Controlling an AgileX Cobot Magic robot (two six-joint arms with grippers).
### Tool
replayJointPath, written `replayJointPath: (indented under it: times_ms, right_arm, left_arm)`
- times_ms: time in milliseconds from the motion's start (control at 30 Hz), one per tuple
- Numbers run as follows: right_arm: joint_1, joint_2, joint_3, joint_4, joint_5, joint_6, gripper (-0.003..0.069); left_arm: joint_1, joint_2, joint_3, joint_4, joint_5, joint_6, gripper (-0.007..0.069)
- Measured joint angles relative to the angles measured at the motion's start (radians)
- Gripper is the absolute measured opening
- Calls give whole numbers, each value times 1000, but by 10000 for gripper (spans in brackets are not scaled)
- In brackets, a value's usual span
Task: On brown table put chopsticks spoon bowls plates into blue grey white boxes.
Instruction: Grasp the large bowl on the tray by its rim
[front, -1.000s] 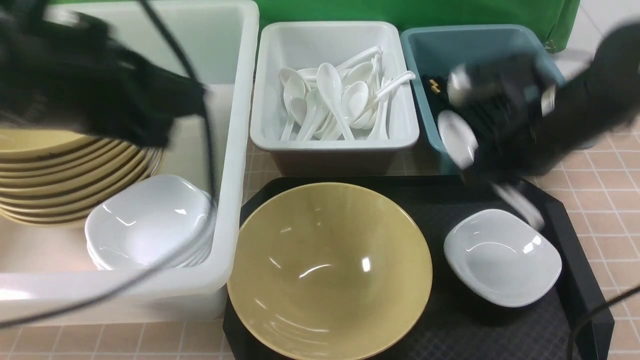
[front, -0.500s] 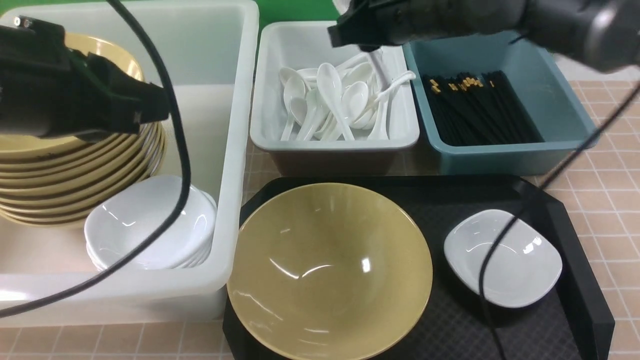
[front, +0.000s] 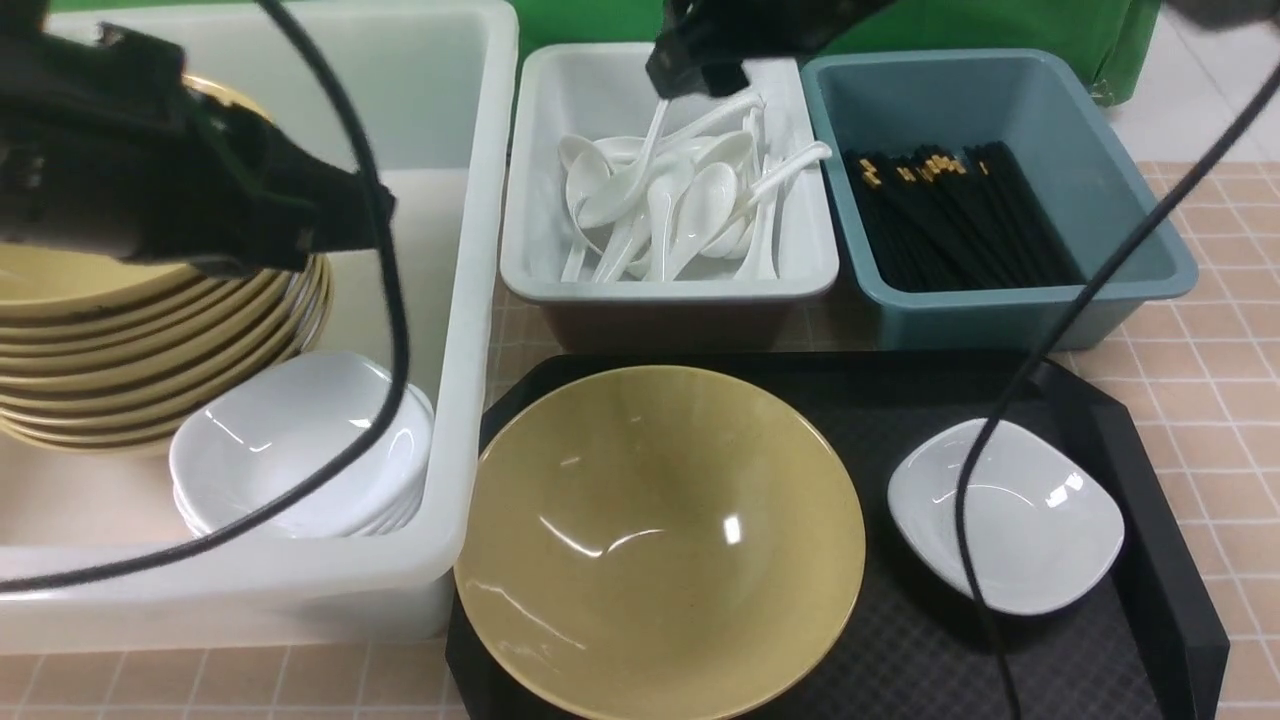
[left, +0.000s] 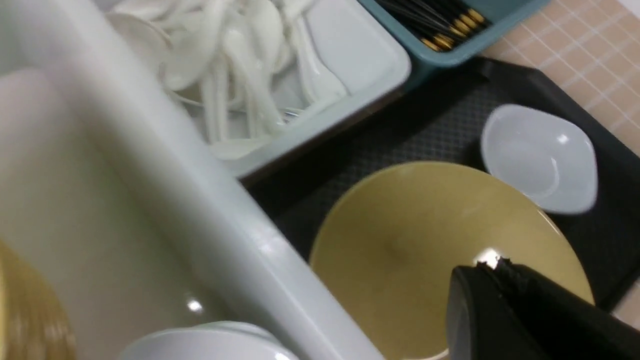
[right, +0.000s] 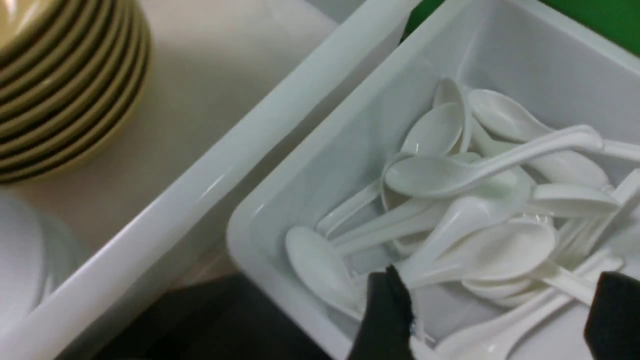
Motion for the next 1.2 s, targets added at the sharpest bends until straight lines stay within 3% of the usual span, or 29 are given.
replayJointPath:
  times_ms: [100,300,400,467,567,733,900,1200]
  right_arm:
    - [0,-71,-30,-4,184,-57,482]
    - [0,-195,87,-29,244,-60,409]
    - [0,-328,255,-34,247,-60,351]
    - [0,-408,360,-34,247,-66,322]
    - [0,-504,495,-34,248,-72,285]
    - [0,-623,682,-34,251,-74,233]
    - [0,-684,773,-35,250,-78,225]
    - [0,-688,785,-37,239,-93,226]
  left_arm:
    - [-117,109,-100,81,61,-1,4]
    - [-310,289,-252,282,98,-66,4]
    - [-382,414,-329,423,106,-233,8]
    - [-393,482,-370,473,120,-322,20]
    - [-395,558,-412,507,133,-360,73]
    - [-395,681,-437,539,110,-286,248]
    - [-395,768,-437,554,57,-215,409]
    - [-395,801,-437,611,-29,-235,458]
